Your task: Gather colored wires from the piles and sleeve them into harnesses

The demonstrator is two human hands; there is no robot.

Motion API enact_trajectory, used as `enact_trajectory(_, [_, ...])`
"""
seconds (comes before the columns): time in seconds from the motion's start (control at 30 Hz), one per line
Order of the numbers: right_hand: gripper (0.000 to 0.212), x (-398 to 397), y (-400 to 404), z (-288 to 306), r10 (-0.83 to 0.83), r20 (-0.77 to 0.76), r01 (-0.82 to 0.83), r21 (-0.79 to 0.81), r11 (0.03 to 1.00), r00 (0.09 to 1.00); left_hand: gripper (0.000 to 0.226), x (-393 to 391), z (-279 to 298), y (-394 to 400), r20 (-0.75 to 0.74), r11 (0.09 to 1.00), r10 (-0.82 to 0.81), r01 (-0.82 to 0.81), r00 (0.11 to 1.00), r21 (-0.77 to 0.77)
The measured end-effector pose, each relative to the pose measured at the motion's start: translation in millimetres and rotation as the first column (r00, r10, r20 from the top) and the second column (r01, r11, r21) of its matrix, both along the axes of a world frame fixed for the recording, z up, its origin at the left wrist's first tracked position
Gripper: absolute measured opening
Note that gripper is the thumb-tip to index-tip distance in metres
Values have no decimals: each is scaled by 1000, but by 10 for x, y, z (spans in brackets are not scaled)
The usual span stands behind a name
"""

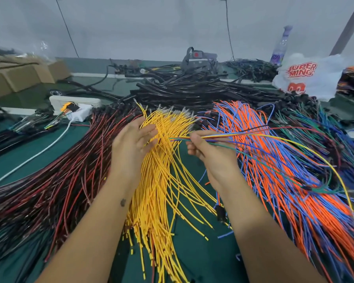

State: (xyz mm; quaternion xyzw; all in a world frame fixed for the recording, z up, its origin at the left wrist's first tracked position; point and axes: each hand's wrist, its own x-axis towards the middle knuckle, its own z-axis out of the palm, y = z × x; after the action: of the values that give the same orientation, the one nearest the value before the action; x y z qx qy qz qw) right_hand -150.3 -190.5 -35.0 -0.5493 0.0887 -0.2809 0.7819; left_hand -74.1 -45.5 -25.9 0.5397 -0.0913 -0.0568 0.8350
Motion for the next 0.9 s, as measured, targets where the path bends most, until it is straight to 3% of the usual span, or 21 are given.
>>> enact_trajectory(0.1, [13, -15, 24, -1, 37, 10, -37, -9, 999, 999, 37, -79, 89, -136, -59, 993, -120, 120, 991, 0])
enact_trajectory(0.17, [19, -30, 27, 9, 52, 22, -52, -19, 998, 998, 38, -70, 164, -259, -172, 980, -184, 167, 968, -108])
enact_trajectory(0.3, [22, -39, 71, 20, 106, 39, -104, -45, 994, 994, 44, -205, 327, -451, 10, 969, -237, 236, 971, 75])
enact_trajectory(0.33, [20, -40, 74, 27, 108, 36, -106, -47, 993, 994, 49, -195, 339, -489, -26, 970, -242, 243, 970, 14])
enact_trajectory(0.53, [10, -37, 58, 19, 91, -2, -91, -34, 995, 996, 44, -142, 356, -633, -6, 970, -242, 242, 970, -8])
enact_trajectory(0.7, [10, -34, -41, -24, 66, -65, -70, -61, 996, 996, 29, -109, 280, -674, -34, 920, -312, 311, 949, 237])
enact_trajectory(0.9, [13, 39, -127, -109, -104, -173, 92, -79, 993, 979, 29, 159, 288, -664, 83, 888, -209, 153, 974, 434])
